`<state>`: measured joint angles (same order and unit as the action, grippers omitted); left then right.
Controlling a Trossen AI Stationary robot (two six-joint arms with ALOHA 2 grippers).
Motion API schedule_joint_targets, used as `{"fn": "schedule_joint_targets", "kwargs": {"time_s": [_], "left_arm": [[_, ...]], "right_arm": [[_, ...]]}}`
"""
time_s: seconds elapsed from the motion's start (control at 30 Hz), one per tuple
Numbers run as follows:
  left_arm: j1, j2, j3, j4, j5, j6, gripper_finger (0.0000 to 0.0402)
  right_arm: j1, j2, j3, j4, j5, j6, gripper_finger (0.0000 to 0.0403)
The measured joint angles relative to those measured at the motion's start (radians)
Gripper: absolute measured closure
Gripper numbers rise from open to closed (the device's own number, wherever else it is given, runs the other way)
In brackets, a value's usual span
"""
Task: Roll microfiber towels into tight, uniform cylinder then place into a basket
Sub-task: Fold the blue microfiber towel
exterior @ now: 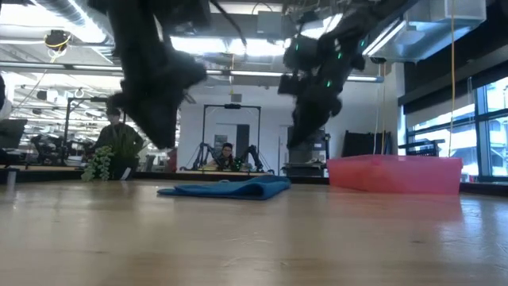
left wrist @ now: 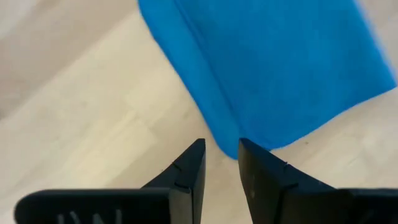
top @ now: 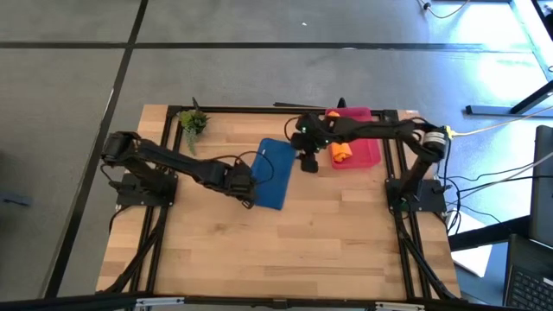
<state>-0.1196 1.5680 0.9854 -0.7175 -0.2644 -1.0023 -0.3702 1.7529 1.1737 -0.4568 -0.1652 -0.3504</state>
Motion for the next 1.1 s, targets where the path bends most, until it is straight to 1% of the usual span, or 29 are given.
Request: {"fn": "schedule_joint_targets", "kwargs": {"time_s": [0.1, 0.23, 0.37, 0.47, 0.53, 0.63, 1.0, 1.1], "left_arm": [[-0.007, -0.073, 0.005, -0.045, -0.051, -0.037, 0.0317], [-0.024, -0.162, 0.005, -0.063, -0.121, -0.065, 0.0317], [-0.04, -0.223, 0.006, -0.076, -0.155, -0.065, 0.0317], [-0.046, -0.251, 0.006, -0.082, -0.165, -0.064, 0.0317], [-0.047, -0.26, 0.007, -0.084, -0.17, -0.064, 0.0317], [-0.047, -0.268, 0.006, -0.09, -0.172, -0.062, 0.0317], [-0.047, -0.268, 0.007, -0.108, -0.173, -0.062, 0.0317], [-0.047, -0.268, 0.007, -0.111, -0.173, -0.062, 0.0317]], "right_arm": [[0.064, -0.034, -0.001, -0.038, -0.038, -0.065, 0.0238], [0.179, -0.035, -0.003, -0.049, -0.096, -0.164, 0.0238], [0.283, -0.015, -0.003, 0.024, -0.074, -0.235, 0.0238], [0.33, 0.014, -0.002, 0.104, -0.068, -0.24, 0.0238], [0.355, 0.042, -0.003, 0.114, -0.069, -0.258, 0.0238], [0.373, 0.079, -0.003, 0.136, -0.076, -0.287, 0.0238], [0.375, 0.181, -0.003, 0.208, -0.097, -0.287, 0.0238], [0.378, 0.203, -0.003, 0.235, -0.086, -0.287, 0.0238]]}}
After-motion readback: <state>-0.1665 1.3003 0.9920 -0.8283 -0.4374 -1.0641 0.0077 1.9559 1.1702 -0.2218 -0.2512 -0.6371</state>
